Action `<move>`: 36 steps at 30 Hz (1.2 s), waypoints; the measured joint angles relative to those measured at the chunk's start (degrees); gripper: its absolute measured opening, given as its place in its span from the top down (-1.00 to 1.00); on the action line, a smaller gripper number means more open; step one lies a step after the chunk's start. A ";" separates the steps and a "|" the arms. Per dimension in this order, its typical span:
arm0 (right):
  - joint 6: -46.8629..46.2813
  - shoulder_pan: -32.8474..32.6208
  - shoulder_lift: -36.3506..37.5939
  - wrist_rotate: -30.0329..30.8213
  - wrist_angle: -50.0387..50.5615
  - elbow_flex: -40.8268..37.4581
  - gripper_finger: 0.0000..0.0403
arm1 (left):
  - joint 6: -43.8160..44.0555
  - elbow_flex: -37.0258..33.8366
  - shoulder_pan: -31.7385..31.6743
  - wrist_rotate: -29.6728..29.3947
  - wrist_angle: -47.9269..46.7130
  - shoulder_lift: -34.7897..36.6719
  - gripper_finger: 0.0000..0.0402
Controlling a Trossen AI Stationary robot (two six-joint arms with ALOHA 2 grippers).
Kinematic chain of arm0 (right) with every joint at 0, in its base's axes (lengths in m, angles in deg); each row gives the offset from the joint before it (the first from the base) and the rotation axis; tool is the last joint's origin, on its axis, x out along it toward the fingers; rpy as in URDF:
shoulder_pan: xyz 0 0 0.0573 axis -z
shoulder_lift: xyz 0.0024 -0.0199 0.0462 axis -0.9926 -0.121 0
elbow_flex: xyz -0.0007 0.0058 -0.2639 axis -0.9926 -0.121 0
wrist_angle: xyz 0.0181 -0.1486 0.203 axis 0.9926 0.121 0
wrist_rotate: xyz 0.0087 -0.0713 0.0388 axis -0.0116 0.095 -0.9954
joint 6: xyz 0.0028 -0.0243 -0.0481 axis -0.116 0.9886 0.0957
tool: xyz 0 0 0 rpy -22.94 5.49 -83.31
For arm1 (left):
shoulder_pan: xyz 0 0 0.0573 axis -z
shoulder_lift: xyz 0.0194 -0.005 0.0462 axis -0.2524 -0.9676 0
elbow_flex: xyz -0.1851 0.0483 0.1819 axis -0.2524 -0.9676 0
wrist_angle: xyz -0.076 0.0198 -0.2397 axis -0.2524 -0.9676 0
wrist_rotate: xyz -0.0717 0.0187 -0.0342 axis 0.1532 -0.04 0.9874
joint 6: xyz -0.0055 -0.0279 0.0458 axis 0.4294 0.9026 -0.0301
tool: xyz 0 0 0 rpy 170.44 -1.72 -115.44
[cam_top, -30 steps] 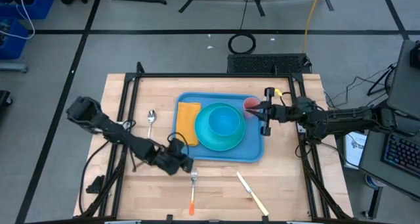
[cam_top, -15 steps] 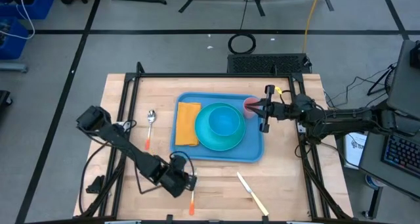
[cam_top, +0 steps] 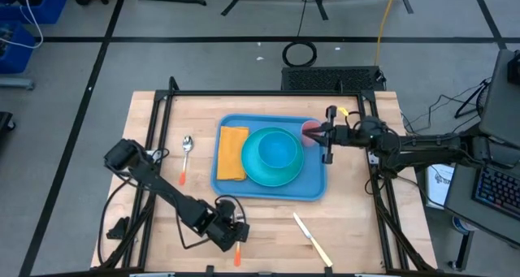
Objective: Set up tray
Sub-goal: Put the orange fork on the yellow napkin on the blue serving tray
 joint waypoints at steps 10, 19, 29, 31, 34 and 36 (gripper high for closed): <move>-2.58 -0.02 0.00 -0.17 3.13 0.00 0.94 | 1.66 0.00 0.11 4.05 2.32 -3.01 -0.15; -2.58 -0.02 0.00 -0.20 3.15 0.00 0.94 | -1.08 0.00 -1.74 2.42 2.34 -3.42 0.11; -2.58 -0.04 0.00 -0.24 3.59 0.00 0.94 | -2.95 0.15 -3.17 6.01 2.95 -5.09 0.12; -2.58 -0.04 0.00 -0.24 3.57 0.00 0.94 | -2.99 0.15 -3.13 6.58 2.88 -5.11 0.12; -2.58 -0.04 0.00 -0.24 3.75 0.00 0.94 | -3.06 0.13 -2.96 7.61 2.45 -5.18 0.12; -2.58 -0.04 0.00 -0.24 3.94 0.00 0.94 | -2.92 0.12 -2.72 7.66 2.35 -5.22 0.12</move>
